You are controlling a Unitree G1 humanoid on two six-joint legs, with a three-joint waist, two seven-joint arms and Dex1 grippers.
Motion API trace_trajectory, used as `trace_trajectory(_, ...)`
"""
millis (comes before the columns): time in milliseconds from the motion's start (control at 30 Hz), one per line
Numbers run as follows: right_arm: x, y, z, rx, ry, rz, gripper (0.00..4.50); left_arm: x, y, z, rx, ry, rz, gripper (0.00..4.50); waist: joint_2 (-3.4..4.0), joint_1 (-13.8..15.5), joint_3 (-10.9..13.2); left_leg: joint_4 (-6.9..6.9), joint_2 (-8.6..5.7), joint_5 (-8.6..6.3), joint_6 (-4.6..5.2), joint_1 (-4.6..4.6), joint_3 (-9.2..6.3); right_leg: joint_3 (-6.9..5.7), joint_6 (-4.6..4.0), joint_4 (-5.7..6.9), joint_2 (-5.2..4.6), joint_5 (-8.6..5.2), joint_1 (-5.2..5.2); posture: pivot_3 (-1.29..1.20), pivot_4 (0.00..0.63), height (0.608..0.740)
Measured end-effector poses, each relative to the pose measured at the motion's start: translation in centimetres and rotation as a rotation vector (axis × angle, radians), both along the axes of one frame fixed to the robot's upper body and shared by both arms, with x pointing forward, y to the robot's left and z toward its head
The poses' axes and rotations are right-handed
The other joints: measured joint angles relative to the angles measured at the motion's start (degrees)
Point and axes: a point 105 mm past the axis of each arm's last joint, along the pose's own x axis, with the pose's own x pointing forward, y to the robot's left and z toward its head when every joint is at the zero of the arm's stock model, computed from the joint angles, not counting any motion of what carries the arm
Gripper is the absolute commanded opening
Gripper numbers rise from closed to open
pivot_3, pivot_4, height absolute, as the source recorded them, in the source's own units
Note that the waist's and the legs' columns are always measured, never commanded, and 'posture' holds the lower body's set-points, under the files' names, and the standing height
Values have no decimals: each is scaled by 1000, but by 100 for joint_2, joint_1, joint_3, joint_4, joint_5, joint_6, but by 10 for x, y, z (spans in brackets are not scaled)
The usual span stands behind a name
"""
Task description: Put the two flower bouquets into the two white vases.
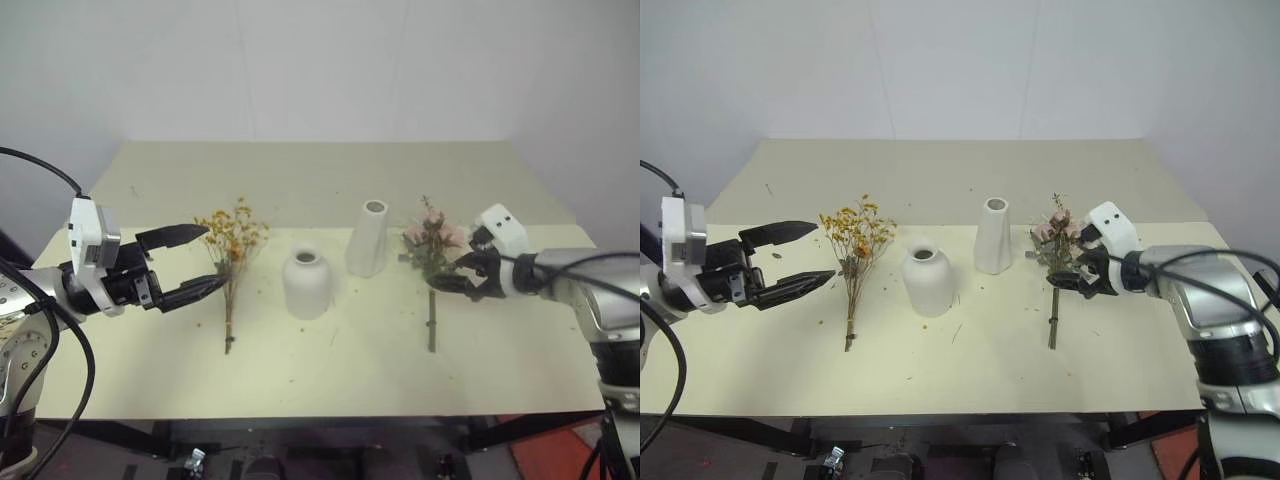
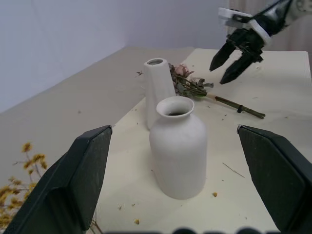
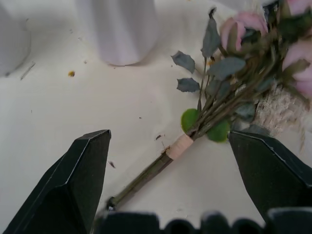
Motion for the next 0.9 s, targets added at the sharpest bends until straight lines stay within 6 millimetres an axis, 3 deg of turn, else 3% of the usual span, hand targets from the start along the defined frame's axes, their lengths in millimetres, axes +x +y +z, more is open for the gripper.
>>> trace_trajectory(167,10,9,-7,42,198,-138,4500,3,1,-2,18,11,-6,4493,0,-5,0,0,-1,0,0,-4,-1,-1,-7,-2,-1,5,-1,0,150,740)
trace_trajectory(400,15,4,-35,-6,354,-229,4500,4,2,-3,18,9,-4,4493,1,5,0,0,-3,0,1,-10,-1,-2,-10,-5,-4,9,-5,0,150,740)
trace_trajectory(533,23,3,-41,-14,355,-247,3654,4,2,-3,17,3,-3,4500,1,-39,0,0,-1,0,1,-4,-1,-2,-7,-2,-1,7,-2,0,150,740)
trace_trajectory(600,27,3,-49,-21,358,-256,2935,4,2,-4,15,4,1,4500,1,-74,0,0,-1,0,1,-5,-1,-2,-5,-1,-1,6,-4,0,150,740)
trace_trajectory(833,40,3,-49,-37,319,-278,500,3,0,-5,17,0,5,4500,1,-98,1,0,-1,0,1,-6,-2,-1,-9,1,0,10,-5,0,150,740)
trace_trajectory(900,43,2,-49,-30,308,-300,243,3,1,-6,16,2,7,4500,1,-95,1,0,-1,0,1,-5,-2,-1,-8,1,-1,9,-4,0,150,740)
